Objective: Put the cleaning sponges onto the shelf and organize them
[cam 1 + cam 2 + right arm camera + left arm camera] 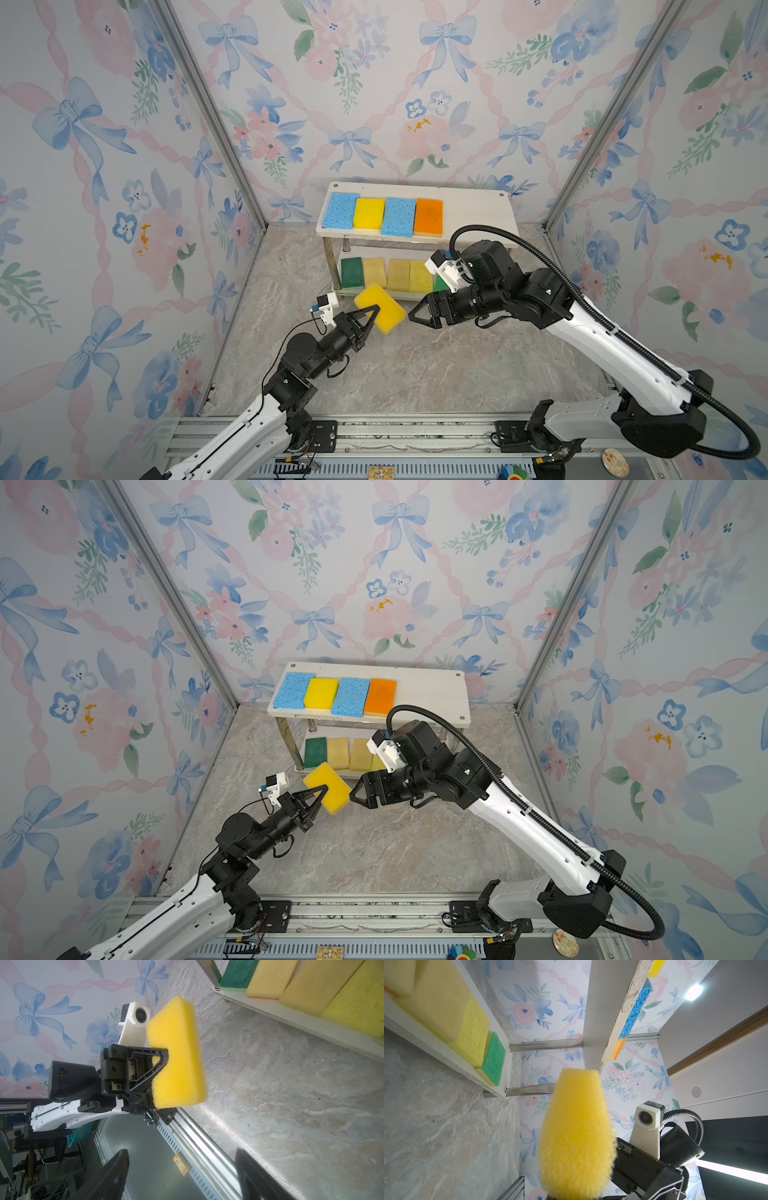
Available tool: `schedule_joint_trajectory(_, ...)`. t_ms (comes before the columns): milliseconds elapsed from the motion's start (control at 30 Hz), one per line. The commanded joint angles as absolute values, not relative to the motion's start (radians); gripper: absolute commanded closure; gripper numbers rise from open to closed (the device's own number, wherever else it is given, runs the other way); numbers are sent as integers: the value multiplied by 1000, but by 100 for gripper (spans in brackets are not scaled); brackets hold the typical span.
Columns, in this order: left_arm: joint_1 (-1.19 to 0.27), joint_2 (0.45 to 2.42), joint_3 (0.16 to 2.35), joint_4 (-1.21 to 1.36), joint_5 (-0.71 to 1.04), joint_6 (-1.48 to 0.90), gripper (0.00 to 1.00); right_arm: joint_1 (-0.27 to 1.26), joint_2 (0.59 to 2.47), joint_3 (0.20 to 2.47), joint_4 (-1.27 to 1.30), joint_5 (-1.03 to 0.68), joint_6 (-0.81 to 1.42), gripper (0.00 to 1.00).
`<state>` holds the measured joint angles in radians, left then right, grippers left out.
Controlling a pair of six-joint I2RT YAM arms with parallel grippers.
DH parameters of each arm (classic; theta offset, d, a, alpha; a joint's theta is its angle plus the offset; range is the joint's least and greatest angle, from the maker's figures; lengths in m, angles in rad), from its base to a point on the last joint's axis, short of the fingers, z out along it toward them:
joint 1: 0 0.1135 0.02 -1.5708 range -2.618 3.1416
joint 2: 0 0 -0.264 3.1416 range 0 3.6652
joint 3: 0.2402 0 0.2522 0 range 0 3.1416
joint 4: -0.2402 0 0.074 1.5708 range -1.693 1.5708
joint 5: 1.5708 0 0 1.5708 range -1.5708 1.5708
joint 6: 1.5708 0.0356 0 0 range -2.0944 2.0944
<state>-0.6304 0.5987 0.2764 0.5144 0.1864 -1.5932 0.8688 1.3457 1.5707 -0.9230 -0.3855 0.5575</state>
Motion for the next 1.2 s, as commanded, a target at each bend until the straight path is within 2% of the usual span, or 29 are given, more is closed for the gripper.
schedule_joint_trajectory(0,-639,594,316,517,188,-1598,91,880,1391,1603,-907,-417,559,20)
schedule_joint_trajectory(233,-650,583,322,517,200,-1597,91,881,1456,1637,-904,-427,549,24)
schedule_joint_trajectory(600,-679,594,339,517,207,-1576,91,881,1497,1659,-890,-443,551,37)
schedule_joint_trajectory(1167,-707,594,343,517,186,-1562,90,887,1483,1633,-865,-442,572,86)
